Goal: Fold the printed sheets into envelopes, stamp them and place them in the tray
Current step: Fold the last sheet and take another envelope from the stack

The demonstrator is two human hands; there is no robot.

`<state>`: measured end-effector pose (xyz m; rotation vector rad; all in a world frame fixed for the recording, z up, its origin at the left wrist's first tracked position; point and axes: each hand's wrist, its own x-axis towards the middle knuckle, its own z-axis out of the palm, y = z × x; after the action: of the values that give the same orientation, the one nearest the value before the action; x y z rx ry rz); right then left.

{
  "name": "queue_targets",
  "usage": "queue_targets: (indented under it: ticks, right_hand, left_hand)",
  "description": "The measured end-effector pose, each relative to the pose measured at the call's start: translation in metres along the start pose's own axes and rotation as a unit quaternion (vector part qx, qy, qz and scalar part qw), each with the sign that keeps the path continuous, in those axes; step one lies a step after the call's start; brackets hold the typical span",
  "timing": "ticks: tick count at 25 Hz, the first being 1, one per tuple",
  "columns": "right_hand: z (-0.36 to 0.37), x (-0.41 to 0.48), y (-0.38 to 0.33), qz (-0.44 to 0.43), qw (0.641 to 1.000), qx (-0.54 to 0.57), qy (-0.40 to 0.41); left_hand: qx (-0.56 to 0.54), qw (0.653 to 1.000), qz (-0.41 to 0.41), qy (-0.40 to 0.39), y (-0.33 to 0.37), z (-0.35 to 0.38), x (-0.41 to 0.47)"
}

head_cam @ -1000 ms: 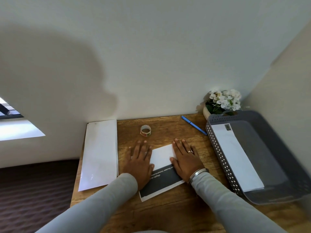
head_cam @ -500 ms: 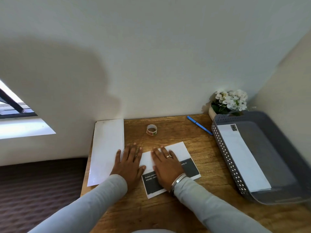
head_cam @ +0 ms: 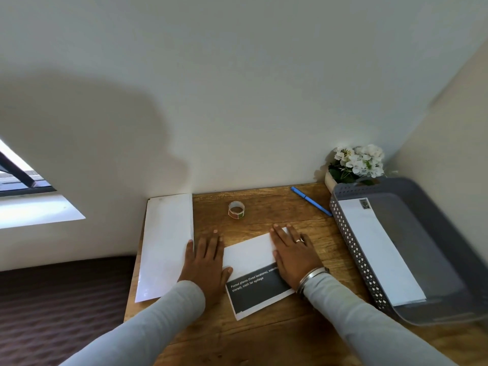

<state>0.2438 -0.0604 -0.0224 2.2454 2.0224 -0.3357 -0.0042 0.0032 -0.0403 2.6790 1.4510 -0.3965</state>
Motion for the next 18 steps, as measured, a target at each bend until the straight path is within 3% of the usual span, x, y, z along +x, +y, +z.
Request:
queue_targets:
  ticks: [8, 18]
  right_hand:
    - [-0.004, 0.000, -0.005, 0.007, 1.000, 0.002, -0.022]
    - [-0.007, 0.001, -0.003, -0.010, 1.000, -0.011, -0.018]
  left_hand:
    - [0.003, 0.998, 0.053, 0.017, 0.061, -0.025, 0.023]
    - [0.005, 0.999, 0.033, 0.004, -0.005, -0.006, 0.003]
